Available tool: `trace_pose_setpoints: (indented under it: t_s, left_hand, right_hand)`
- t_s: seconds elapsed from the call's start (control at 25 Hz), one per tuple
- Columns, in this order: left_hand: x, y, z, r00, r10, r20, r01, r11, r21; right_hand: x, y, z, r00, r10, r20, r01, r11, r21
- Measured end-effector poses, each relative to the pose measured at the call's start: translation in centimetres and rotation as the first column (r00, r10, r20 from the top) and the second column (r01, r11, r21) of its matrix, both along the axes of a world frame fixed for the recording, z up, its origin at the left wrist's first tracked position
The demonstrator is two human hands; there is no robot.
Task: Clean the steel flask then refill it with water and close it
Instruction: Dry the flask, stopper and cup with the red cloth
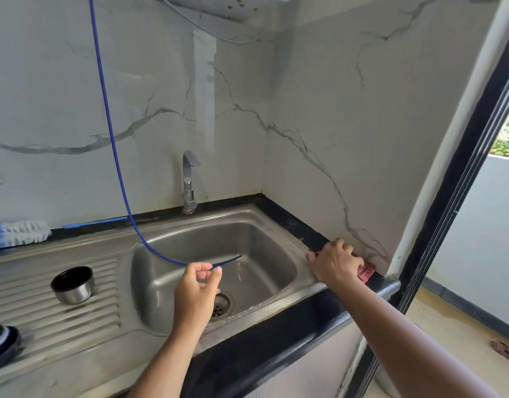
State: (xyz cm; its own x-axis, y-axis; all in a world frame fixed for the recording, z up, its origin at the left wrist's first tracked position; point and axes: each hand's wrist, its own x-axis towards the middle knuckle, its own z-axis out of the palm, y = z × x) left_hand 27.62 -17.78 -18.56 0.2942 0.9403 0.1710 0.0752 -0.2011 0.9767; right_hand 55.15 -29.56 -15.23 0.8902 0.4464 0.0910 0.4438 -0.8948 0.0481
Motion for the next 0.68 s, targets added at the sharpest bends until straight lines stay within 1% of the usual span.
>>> trace_pose_setpoints:
  t_s: [0.08,0.16,0.28,0.36,0.44,0.48,0.56,0.68]
  left_hand:
    - [0.1,0.0,0.1,1.0,0.001,0.008,-0.001,1.0,-0.001]
    - [0.1,-0.2,0.1,1.0,0.008,0.01,-0.008,1.0,0.001]
    - [0.0,0.0,0.2,1.0,0.024,-0.003,-0.024,1.0,0.006]
    - [-0.2,-0.1,0.5,1.0,0.018,0.007,-0.018,1.0,-0.002]
    - [-0.8,-0.4,1.0,0.999,0.026,0.033,-0.027,1.0,0.002]
    - [-1.7,-0.6,1.4,0.998,0.042,0.041,-0.042,0.999,0.013]
    - [-3.8,-0.8,1.8,0.997,0.06,0.046,-0.062,0.997,0.038]
    - [-9.3,-0.7,2.2,0.995,0.095,0.039,-0.098,0.991,0.092]
  right_hand:
    - [-0.1,-0.3,-0.6,0.999,0.05,0.0,-0.05,0.999,0.019]
    - [0.2,-0.6,-0.9,0.998,0.064,0.018,-0.063,0.998,-0.026]
    - [-0.6,-0.5,-0.4,1.0,0.025,0.008,-0.025,0.999,-0.044]
    - [-2.4,-0.1,0.2,0.998,0.038,0.044,-0.039,0.999,0.01]
    - [-5.5,0.4,0.7,0.983,0.16,0.086,-0.172,0.972,0.16]
    - [-7.6,0.9,1.0,0.966,0.248,0.074,-0.259,0.928,0.27]
    - [-11.9,1.9,1.4,0.916,0.401,0.004,-0.353,0.801,0.484]
    - [-19.0,4.7,1.3,0.788,0.607,-0.106,-0.376,0.609,0.699]
